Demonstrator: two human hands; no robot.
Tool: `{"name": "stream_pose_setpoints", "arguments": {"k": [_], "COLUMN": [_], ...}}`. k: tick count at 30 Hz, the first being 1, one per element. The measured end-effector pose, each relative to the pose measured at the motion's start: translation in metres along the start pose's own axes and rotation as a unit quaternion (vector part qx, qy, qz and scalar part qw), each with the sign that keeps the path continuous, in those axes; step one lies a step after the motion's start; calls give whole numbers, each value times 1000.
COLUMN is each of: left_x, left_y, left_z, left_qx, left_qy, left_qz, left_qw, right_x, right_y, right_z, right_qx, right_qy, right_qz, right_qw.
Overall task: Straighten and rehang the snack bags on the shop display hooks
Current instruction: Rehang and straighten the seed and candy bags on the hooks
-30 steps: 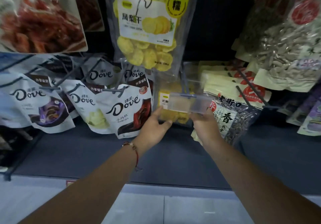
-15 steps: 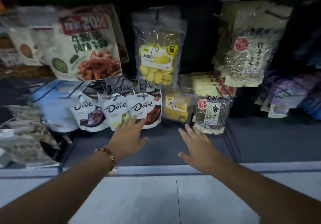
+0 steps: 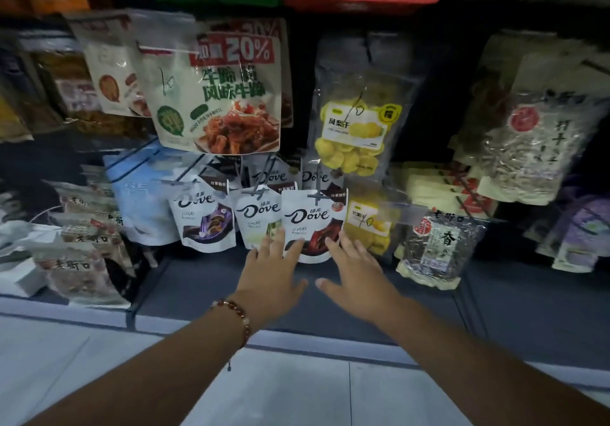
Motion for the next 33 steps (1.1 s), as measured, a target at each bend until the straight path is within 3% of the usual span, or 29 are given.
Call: {"name": "stream_pose_setpoints", "arguments": {"k": [4,8,16,24,28,31,33], "left_x": [-8,-18,-19,-27,-24,-22,-12], "left_y": [27,41,51,52,46,57,64], "left_z": [-48,-85,-144,-190,-208,-211,-208], "left_qx": [-28,-111,-176,-139,-142,-117,-97], "left_qy": [1,39,50,38,36,44,38], "left_qz": [-7,-24,3,50,121,164,267], "left_qw": [1000,993,983,988,982,978,958], "right_x": [-22,-41,-75,-108,-119,-117,-119], "right_y": [23,34,32,31,26,24,23], "right_z": [-44,-75,-122,-152,-166,-175,-178], "right_qx": [-65,-145,-180,-186,-208,-219,-234], "right_qy": [42,58,57,110,148,154,158], "right_qz": [-51,-19,-13,-91,-161,-129,-139], "right_qw": [996,988,982,972,953,955,949]}}
Point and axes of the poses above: each hand's wrist, its own z-axis away from the middle knuckle, its own y-axis out of the palm, x = y × z, the point moved 9 cm from there along -z, towards the middle knuckle, and after that the axes turned 10 degrees about -y, right-handed, at the moved point
